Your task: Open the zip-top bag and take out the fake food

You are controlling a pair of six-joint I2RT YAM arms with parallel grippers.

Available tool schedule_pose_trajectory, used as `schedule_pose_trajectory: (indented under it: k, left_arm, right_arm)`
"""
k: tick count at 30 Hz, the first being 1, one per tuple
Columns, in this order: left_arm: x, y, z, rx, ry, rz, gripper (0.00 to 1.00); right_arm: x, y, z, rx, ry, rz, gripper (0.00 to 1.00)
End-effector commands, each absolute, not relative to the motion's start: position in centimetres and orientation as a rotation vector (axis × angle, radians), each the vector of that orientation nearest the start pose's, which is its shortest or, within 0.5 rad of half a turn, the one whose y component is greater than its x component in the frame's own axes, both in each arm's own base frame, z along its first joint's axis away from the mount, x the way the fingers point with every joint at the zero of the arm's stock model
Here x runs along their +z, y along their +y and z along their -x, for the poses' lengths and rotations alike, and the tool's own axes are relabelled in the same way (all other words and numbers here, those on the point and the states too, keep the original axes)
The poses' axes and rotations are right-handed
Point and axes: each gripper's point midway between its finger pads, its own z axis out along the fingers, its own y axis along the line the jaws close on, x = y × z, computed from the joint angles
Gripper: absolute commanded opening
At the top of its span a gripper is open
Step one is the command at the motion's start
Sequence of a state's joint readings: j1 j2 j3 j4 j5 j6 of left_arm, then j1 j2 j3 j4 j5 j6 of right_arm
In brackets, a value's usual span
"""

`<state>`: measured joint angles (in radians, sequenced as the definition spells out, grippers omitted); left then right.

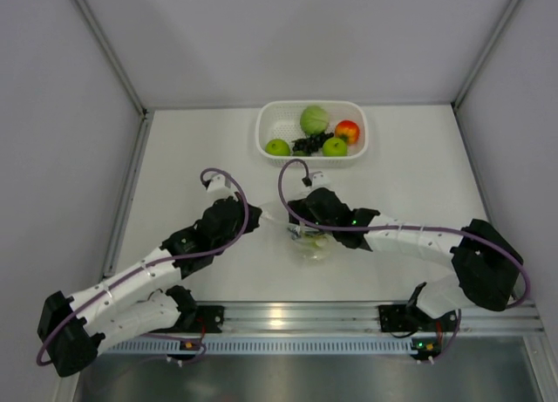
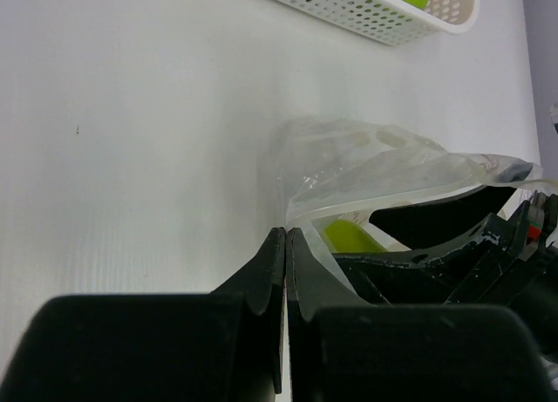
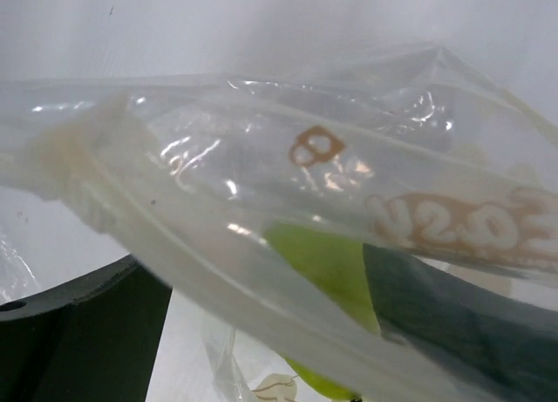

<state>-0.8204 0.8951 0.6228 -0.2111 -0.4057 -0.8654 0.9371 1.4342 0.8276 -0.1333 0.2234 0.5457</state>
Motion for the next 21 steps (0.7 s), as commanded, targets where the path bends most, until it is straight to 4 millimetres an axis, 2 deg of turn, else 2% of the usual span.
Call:
schedule_pose_trajectory:
  k: [1, 2, 4, 6, 13, 21]
  left_arm:
    - [18.2, -19.0, -25.6, -0.579, 1.996, 0.356, 0.0]
    - [18.3, -19.0, -25.6, -0.582, 1.994, 0.356, 0.0]
    - [18.4, -19.1, -25.5, -0.592, 1.991, 0.358, 0.0]
    - [18.6, -19.1, -25.5, -0.601, 1.988, 0.358, 0.0]
    - [19.4, -19.1, -25.2, -0.631, 1.969, 0.358, 0.0]
    - [19.7, -18.7, -25.1, -0.639, 1.955, 0.373, 0.0]
  right_arm:
    - [11.2, 28.1, -26.3, 0.436, 2.229, 0.233, 0.87]
    - [10.3, 27.1, -26.2, 0.368, 2.266, 0.204, 0.85]
    - [10.0, 25.9, -26.8, 0.288, 2.262, 0.154, 0.82]
    - [9.5, 25.4, -26.8, 0.256, 2.274, 0.115, 0.77]
    - [8.6, 23.6, -27.0, 0.196, 2.253, -0.051, 0.72]
    - [6.4, 21.6, -27.4, 0.022, 2.267, -0.106, 0.62]
